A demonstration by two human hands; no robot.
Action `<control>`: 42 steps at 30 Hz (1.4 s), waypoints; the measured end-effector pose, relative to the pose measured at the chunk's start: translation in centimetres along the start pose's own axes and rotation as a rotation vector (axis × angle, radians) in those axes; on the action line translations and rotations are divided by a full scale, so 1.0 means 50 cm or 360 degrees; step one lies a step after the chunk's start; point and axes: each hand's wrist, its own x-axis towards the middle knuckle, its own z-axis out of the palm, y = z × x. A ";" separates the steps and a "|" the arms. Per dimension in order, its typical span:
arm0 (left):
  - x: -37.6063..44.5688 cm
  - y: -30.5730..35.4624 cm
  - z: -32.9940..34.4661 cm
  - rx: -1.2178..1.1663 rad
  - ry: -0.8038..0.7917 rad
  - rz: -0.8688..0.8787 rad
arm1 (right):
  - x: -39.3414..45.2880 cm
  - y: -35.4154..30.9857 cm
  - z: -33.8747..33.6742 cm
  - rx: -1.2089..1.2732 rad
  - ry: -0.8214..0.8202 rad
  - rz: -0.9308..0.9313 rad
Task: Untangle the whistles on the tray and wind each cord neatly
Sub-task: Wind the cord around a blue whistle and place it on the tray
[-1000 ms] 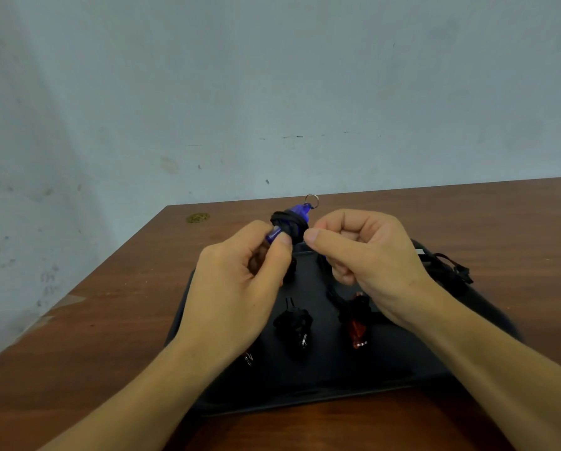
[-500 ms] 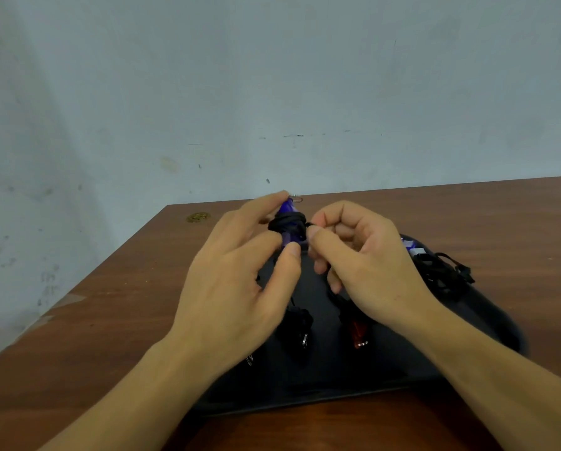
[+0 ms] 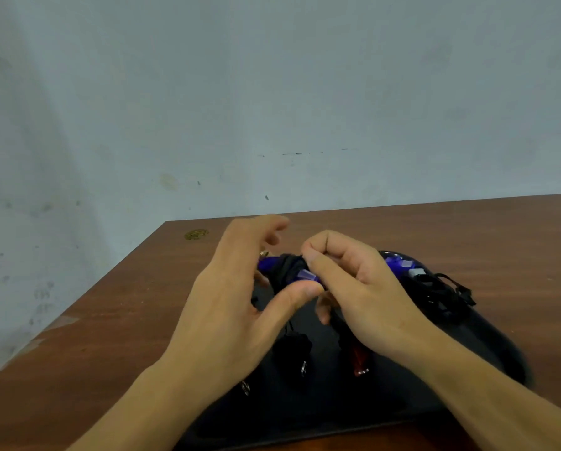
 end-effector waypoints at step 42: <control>-0.012 -0.003 0.024 -0.0327 -0.0153 -0.0348 | 0.003 0.013 0.002 0.0204 0.0123 -0.0206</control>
